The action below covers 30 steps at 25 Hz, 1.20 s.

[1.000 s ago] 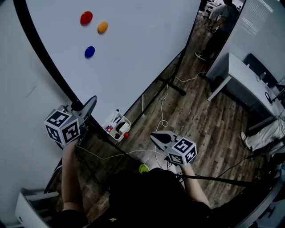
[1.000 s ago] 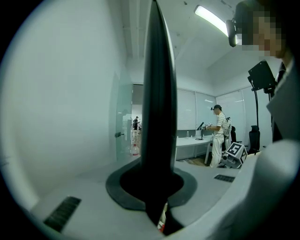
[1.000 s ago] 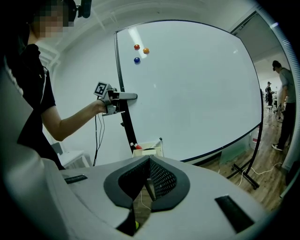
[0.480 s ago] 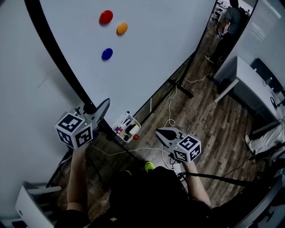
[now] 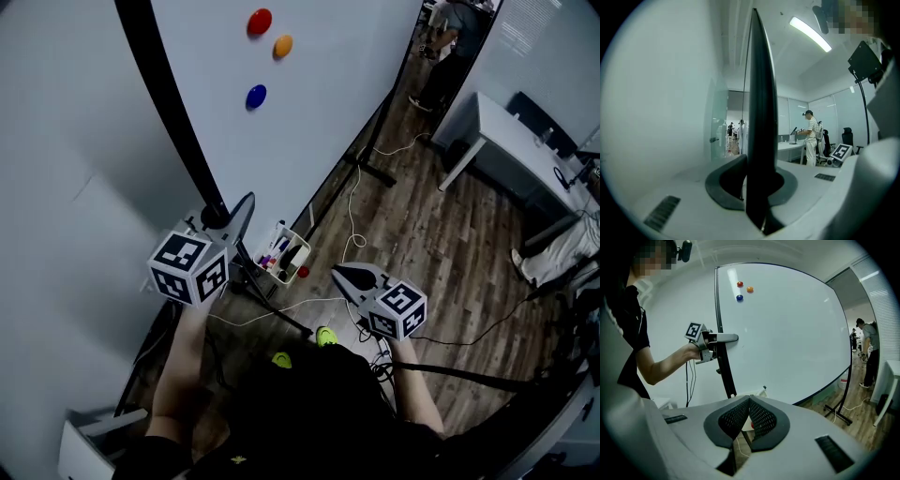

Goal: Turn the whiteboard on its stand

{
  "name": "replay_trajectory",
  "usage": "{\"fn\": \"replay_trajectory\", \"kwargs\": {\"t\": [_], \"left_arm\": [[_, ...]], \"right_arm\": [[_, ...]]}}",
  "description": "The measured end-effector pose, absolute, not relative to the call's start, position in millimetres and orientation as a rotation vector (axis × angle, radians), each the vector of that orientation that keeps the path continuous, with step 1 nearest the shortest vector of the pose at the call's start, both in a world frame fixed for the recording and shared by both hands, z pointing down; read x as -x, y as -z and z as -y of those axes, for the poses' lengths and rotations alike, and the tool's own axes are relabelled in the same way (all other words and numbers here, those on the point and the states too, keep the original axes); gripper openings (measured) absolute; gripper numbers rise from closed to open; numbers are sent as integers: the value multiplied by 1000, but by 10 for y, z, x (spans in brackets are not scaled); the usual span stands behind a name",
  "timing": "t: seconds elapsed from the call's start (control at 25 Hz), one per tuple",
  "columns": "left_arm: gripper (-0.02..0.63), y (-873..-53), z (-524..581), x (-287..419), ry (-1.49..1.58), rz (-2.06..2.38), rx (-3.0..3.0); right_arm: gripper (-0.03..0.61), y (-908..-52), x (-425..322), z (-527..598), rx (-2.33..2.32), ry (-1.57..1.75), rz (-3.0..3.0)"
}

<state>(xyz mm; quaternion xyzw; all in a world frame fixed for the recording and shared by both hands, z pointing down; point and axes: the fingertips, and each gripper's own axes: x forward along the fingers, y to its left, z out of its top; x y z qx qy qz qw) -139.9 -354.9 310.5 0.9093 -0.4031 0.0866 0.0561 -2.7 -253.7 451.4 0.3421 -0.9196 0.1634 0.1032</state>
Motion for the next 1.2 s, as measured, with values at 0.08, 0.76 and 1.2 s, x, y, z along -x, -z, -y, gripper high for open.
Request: {"fn": "replay_trajectory", "kwargs": {"t": [0.08,0.76,1.2], "left_arm": [[49,-3107,3523,1404,-251,1229,-2792],[54,-3229,3606,1335,-302,1199,-2840],[54,-3481,3694,1361,-276,1228,-2841]], "right_arm": [[-3,-4528,65,2447,-1058,-479,2702],[-3,-4484,7,2476,-1194,-367,2693],[-3,-4739,-28,2315,-1211,-350,2665]]}}
